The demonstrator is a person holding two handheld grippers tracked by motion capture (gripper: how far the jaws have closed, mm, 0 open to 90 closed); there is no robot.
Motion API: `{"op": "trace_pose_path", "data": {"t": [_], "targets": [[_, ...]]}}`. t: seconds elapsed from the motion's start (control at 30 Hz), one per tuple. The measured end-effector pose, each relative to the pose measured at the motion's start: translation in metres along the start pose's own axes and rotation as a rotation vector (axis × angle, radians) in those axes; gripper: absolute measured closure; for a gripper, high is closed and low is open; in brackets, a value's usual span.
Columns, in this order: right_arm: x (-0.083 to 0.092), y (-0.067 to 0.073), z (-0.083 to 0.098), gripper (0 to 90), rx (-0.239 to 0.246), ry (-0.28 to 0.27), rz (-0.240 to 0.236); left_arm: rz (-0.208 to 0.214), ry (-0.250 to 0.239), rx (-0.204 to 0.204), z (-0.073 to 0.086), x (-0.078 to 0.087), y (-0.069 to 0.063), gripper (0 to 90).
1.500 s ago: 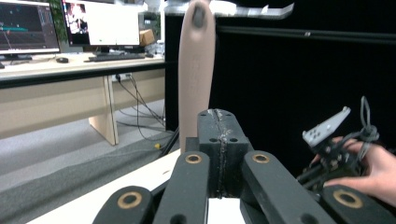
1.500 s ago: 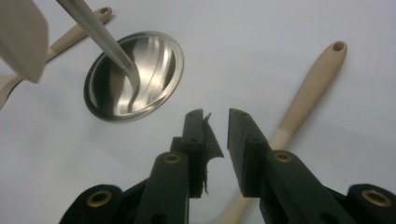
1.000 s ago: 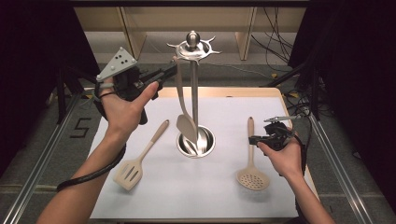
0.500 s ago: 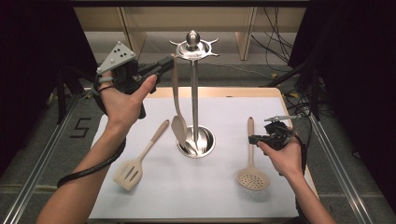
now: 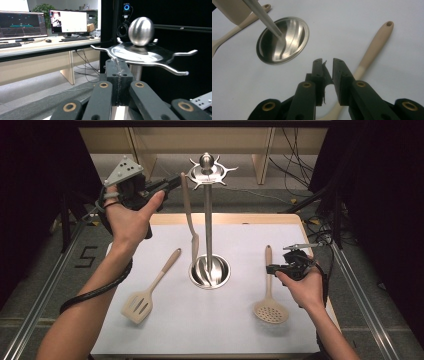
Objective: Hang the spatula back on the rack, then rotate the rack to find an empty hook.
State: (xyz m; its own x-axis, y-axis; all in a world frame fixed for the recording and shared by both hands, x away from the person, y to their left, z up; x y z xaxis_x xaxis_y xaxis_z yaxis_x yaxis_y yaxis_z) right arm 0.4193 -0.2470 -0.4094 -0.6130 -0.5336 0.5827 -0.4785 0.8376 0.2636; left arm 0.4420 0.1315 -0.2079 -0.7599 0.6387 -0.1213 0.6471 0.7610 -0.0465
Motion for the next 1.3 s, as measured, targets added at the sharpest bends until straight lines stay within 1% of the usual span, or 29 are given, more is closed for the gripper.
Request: {"op": "trace_pose_path", "data": {"t": [0.03, 0.1, 0.13, 0.17, 0.2, 0.23, 0.27, 0.3, 0.37, 0.4, 0.43, 0.5, 0.57, 0.6, 0.67, 0.73, 0.8, 0.83, 0.9, 0.93, 0.97, 1.03, 1.1, 1.13, 1.17, 1.2, 1.23, 1.27, 1.3], "targets": [[0.0, 0.0, 0.0, 80.4, 0.0, 0.0, -0.001, -0.002, 0.011, 0.013, 0.0, 0.0, 0.0, 89.3], [0.001, 0.001, 0.0, 80.2, -0.013, 0.009, 0.007, 0.006, 0.008, -0.006, 0.0, 0.001, 0.0, 89.1], [0.001, 0.001, 0.0, 80.2, -0.013, 0.009, 0.007, 0.006, 0.008, -0.006, 0.0, 0.001, 0.0, 89.0], [0.003, 0.004, 0.0, 79.8, -0.041, 0.008, 0.018, 0.014, 0.0, -0.008, 0.0, 0.002, -0.001, 88.5], [0.003, 0.004, 0.0, 79.8, -0.041, 0.008, 0.018, 0.019, -0.002, -0.015, 0.001, 0.004, -0.001, 88.5], [0.004, 0.004, 0.0, 79.5, -0.04, 0.01, 0.018, 0.027, -0.003, -0.023, 0.001, 0.007, -0.002, 86.2], [0.004, 0.0, -0.001, 79.3, -0.008, -0.004, 0.015, 0.03, -0.004, -0.034, 0.003, 0.011, -0.002, 82.7], [0.006, 0.001, -0.001, 79.0, -0.023, 0.001, 0.015, 0.03, -0.004, -0.037, 0.004, 0.013, -0.002, 78.2], [0.006, 0.001, -0.001, 78.8, -0.032, -0.004, 0.017, 0.039, 0.008, -0.042, 0.007, 0.021, -0.001, 76.1], [0.007, 0.003, 0.0, 78.6, -0.061, 0.007, 0.021, 0.041, 0.011, -0.043, 0.009, 0.025, 0.0, 72.8], [0.006, 0.002, 0.0, 78.4, -0.06, 0.001, 0.022, 0.04, 0.02, -0.047, 0.011, 0.029, 0.002, 70.4], [0.005, -0.005, 0.001, 78.1, -0.019, -0.004, 0.014, 0.033, 0.052, -0.051, 0.018, 0.037, 0.006, 62.0], [0.005, -0.005, 0.001, 77.8, -0.039, -0.003, 0.015, 0.025, 0.078, -0.062, 0.024, 0.041, 0.009, 57.1], [0.005, -0.007, 0.001, 77.6, -0.03, 0.0, 0.016, 0.014, 0.088, -0.065, 0.028, 0.042, 0.011, 55.1], [0.006, -0.007, 0.002, 77.4, -0.027, -0.002, 0.016, -0.005, 0.112, -0.064, 0.034, 0.045, 0.014, 54.0], [0.006, -0.008, 0.001, 77.3, -0.016, -0.009, 0.012, -0.01, 0.128, -0.055, 0.04, 0.047, 0.017, 53.6], [0.007, -0.008, 0.001, 77.3, -0.027, -0.006, 0.018, -0.019, 0.144, -0.044, 0.046, 0.049, 0.02, 52.9], [0.007, -0.008, 0.0, 77.3, -0.031, -0.004, 0.018, -0.015, 0.141, -0.056, 0.047, 0.049, 0.023, 52.6], [0.006, -0.008, 0.0, 77.2, -0.032, -0.002, 0.02, -0.023, 0.154, -0.048, 0.053, 0.05, 0.027, 52.0], [0.005, -0.009, -0.001, 77.3, -0.02, -0.011, 0.016, -0.028, 0.162, -0.048, 0.055, 0.051, 0.029, 52.0], [0.005, -0.008, -0.001, 77.2, -0.032, -0.004, 0.017, -0.034, 0.165, -0.048, 0.056, 0.051, 0.031, 52.0], [0.005, -0.009, -0.001, 77.3, -0.031, -0.006, 0.025, -0.042, 0.181, -0.038, 0.061, 0.052, 0.035, 52.1], [0.007, -0.008, -0.002, 77.1, -0.033, -0.002, 0.016, -0.055, 0.198, -0.036, 0.065, 0.053, 0.038, 52.6], [0.008, -0.003, -0.002, 77.0, -0.074, 0.005, 0.028, -0.059, 0.208, -0.038, 0.067, 0.054, 0.04, 52.9], [0.007, -0.003, -0.002, 77.1, -0.066, -0.008, 0.042, -0.066, 0.226, -0.037, 0.07, 0.054, 0.041, 53.2], [0.009, -0.005, -0.003, 77.1, -0.054, -0.003, 0.017, -0.074, 0.261, -0.038, 0.075, 0.054, 0.043, 53.4], [0.009, -0.004, -0.003, 77.0, -0.072, -0.004, 0.028, -0.083, 0.296, -0.039, 0.079, 0.054, 0.045, 53.8], [0.008, -0.004, -0.003, 77.0, -0.077, -0.018, 0.054, -0.087, 0.338, -0.042, 0.085, 0.054, 0.047, 54.5], [0.009, -0.01, -0.004, 77.0, -0.038, -0.011, 0.016, -0.086, 0.375, -0.055, 0.089, 0.054, 0.05, 55.3]]}}
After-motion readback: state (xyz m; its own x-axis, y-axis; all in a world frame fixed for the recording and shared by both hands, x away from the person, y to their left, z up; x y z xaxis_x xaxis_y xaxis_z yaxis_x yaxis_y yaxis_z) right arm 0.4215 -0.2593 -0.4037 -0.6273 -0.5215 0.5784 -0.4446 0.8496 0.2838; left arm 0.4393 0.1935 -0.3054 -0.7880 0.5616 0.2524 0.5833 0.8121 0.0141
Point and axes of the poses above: each handheld gripper's, and its own axes: x roughly backward along the jaws, z roughly out of its underside, y roughly to its left, the point moved 2 cm from there along -x, roughly forward along the jaws, and after that the axes turned 9 degrees about -y, right-handed, at the moved point
